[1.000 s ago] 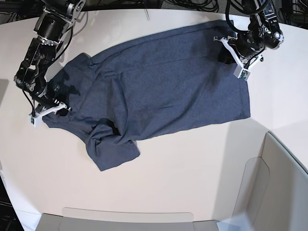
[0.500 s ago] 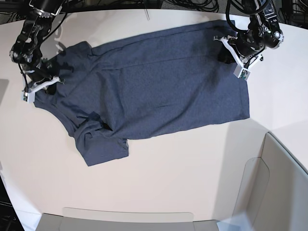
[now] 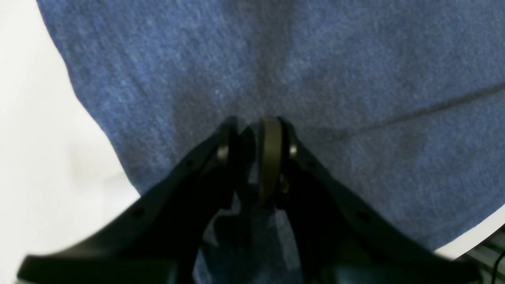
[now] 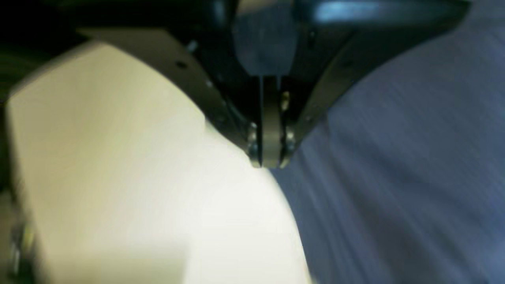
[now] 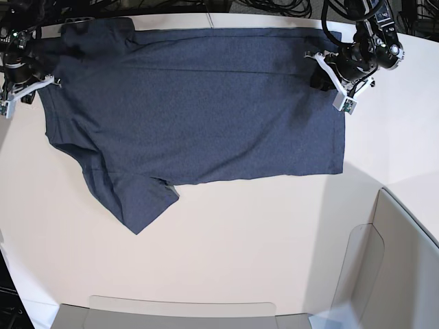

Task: Layout the t-shirt on the table in an organized manner, then fold the t-shirt properly
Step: 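Slide the right gripper along the shirt side toward the hem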

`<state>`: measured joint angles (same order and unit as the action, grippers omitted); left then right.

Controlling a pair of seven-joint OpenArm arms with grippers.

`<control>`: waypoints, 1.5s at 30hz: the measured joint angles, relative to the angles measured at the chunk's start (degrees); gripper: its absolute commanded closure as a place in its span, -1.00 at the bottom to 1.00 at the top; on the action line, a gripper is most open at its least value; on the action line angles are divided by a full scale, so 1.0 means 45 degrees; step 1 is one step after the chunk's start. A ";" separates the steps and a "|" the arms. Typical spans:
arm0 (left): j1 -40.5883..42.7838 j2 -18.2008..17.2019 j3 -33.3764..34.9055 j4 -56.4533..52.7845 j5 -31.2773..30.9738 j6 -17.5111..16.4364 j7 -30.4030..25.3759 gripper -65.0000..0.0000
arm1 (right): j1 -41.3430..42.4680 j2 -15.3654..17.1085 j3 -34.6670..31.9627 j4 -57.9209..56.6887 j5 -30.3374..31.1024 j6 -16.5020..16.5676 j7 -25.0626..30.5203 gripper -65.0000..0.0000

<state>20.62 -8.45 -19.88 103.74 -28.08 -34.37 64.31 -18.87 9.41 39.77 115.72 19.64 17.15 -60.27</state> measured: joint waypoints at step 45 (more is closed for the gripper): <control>-0.0068 0.0005 -0.0078 0.0053 0.0005 0.0005 0.0117 0.70 | 0.9986 0.1676 -0.4930 -1.1453 -0.0248 -0.0005 0.0714 1.00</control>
<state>20.32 -8.43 -20.23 103.98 -28.05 -34.35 64.84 26.06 16.95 17.58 64.18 18.52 17.12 -57.06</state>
